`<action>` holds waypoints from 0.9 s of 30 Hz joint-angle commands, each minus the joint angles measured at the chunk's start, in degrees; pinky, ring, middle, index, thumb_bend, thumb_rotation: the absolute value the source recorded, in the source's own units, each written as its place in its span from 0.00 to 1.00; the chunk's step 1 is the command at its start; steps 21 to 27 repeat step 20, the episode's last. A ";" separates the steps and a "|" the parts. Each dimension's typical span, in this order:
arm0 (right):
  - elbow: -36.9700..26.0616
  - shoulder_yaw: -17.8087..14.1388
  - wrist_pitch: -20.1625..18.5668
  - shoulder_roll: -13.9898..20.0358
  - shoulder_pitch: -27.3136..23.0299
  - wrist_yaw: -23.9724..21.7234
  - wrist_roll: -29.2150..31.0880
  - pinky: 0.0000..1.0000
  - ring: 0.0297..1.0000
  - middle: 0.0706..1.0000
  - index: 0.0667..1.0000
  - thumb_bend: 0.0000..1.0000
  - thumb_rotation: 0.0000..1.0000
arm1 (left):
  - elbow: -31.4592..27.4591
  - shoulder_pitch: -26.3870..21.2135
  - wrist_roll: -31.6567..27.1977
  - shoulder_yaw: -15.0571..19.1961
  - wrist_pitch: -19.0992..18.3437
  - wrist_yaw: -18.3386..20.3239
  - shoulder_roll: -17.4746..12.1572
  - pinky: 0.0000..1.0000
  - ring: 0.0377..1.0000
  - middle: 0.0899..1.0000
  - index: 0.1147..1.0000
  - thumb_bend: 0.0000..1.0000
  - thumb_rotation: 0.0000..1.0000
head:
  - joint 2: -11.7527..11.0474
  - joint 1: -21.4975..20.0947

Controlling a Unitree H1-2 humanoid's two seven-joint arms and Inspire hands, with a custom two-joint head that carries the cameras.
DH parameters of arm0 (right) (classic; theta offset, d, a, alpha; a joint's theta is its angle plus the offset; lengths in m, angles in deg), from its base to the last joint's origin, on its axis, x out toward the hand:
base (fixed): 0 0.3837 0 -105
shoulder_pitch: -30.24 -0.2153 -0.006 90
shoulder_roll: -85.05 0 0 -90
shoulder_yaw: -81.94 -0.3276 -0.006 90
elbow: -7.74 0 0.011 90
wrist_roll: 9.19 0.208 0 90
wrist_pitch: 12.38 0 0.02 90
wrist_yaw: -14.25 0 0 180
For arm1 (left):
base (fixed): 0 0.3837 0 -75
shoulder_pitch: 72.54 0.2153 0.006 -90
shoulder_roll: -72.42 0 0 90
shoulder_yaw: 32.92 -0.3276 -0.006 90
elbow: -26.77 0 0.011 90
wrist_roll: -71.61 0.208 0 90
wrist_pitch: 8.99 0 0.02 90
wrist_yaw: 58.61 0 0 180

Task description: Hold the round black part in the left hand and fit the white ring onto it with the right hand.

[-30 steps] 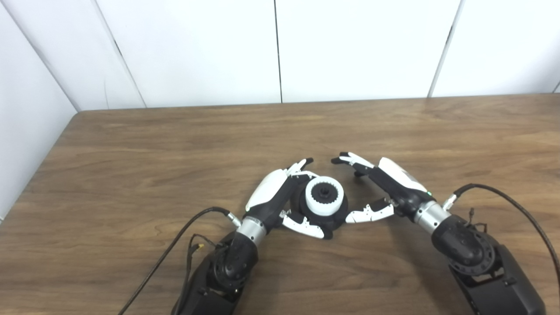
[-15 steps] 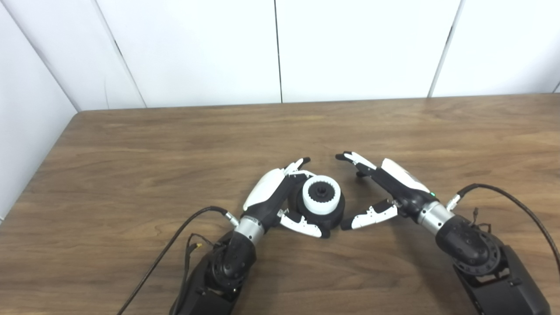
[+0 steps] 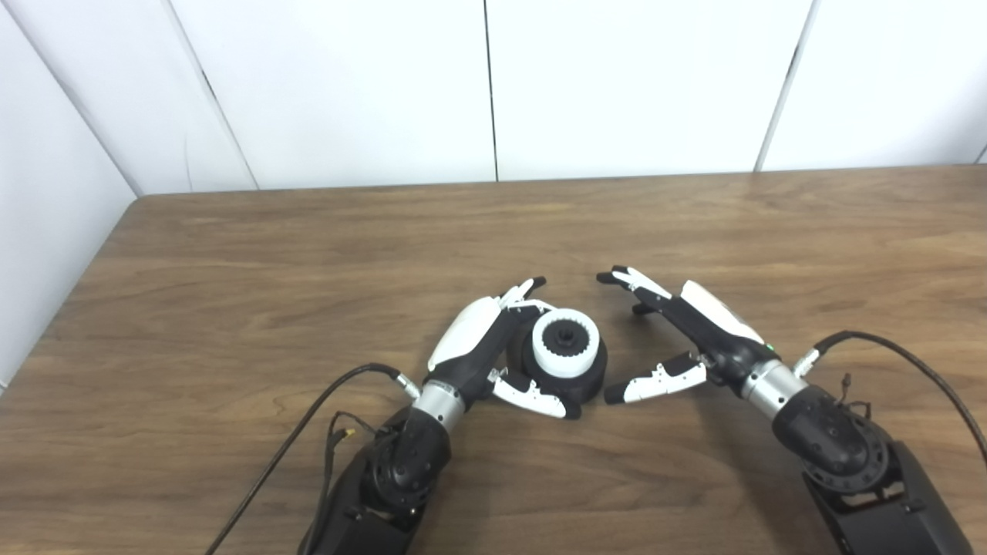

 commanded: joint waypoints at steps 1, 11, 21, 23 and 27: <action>-1.87 -0.92 0.03 -0.10 -1.08 0.96 0.72 0.85 0.96 0.99 0.91 0.95 0.37 | -1.45 -1.44 -0.20 0.38 0.99 -0.65 -0.18 1.00 1.00 1.00 0.59 0.95 0.22 | 0.05 0.06; -2.53 -1.85 -0.86 -0.24 -0.98 0.66 1.91 0.84 0.97 1.00 0.92 0.97 0.40 | -1.37 -1.45 0.00 0.43 0.70 -0.83 -0.02 1.00 1.00 1.00 0.59 0.96 0.22 | -0.08 -0.04; -3.78 -1.96 -2.28 0.03 -1.50 0.30 2.40 0.82 0.97 1.00 0.91 0.97 0.40 | -1.03 -1.50 -0.31 0.49 1.17 -0.96 -0.02 1.00 1.00 1.00 0.59 0.96 0.22 | -0.19 -0.27; -3.78 -1.96 -2.28 0.03 -1.50 0.30 2.40 0.82 0.97 1.00 0.91 0.97 0.40 | -1.03 -1.50 -0.31 0.49 1.17 -0.96 -0.02 1.00 1.00 1.00 0.59 0.96 0.22 | -0.19 -0.27; -3.78 -1.96 -2.28 0.03 -1.50 0.30 2.40 0.82 0.97 1.00 0.91 0.97 0.40 | -1.03 -1.50 -0.31 0.49 1.17 -0.96 -0.02 1.00 1.00 1.00 0.59 0.96 0.22 | -0.19 -0.27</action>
